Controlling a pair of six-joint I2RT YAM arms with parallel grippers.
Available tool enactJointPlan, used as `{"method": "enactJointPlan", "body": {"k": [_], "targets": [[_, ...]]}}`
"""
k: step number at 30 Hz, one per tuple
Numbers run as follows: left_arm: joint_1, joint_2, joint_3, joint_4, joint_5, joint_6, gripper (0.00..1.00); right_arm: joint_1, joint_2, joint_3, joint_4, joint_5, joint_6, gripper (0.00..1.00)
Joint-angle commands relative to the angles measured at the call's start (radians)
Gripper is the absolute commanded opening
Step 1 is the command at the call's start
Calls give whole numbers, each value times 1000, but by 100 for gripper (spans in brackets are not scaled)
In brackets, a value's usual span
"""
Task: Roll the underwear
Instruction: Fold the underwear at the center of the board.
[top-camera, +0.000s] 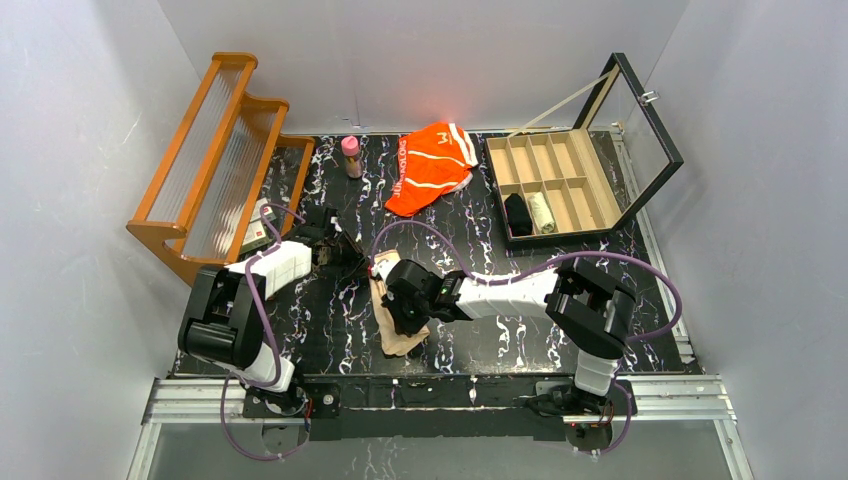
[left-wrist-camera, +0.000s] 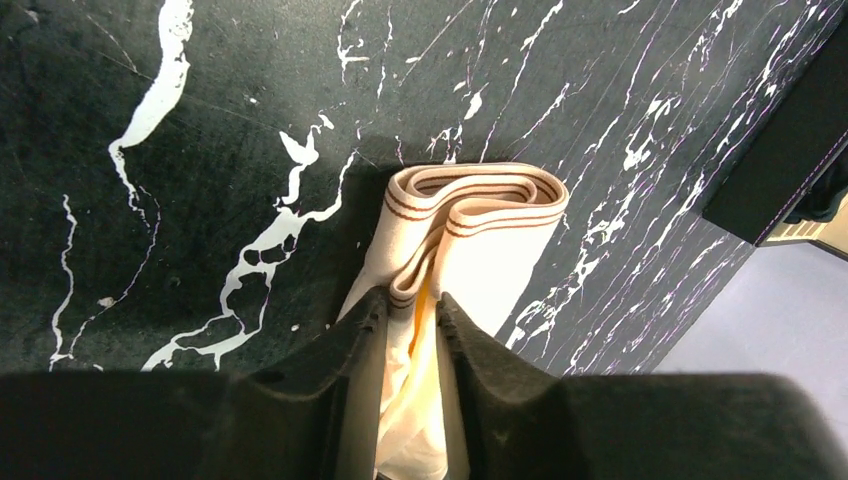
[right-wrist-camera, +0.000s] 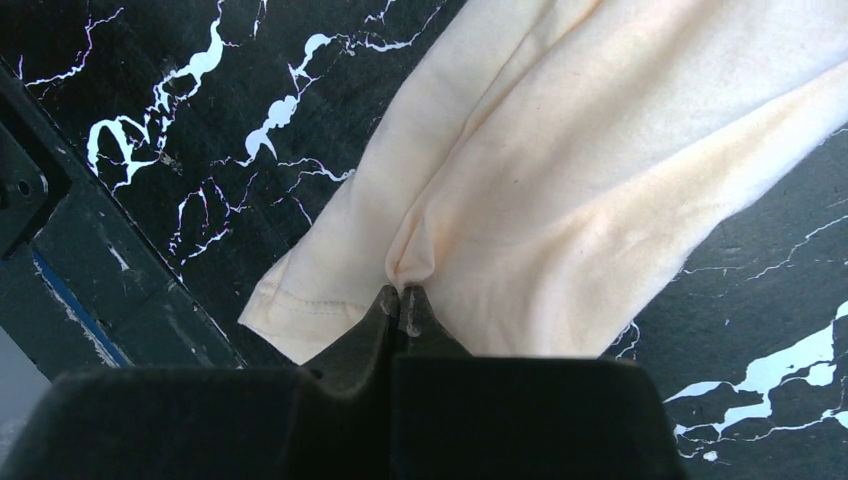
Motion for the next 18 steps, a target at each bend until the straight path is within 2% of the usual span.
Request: {"method": "enactJointPlan", "body": {"k": [1,6,18], "targets": [[3,9,1,2,22,8,19,6,-25,3,15,0,5,1],[3,-4,18,23,18,30,0,6,-38,-2,15,-15,-5,1],[6,71,163,34,34,188,0,6,-78,33,25,-32,3,1]]}}
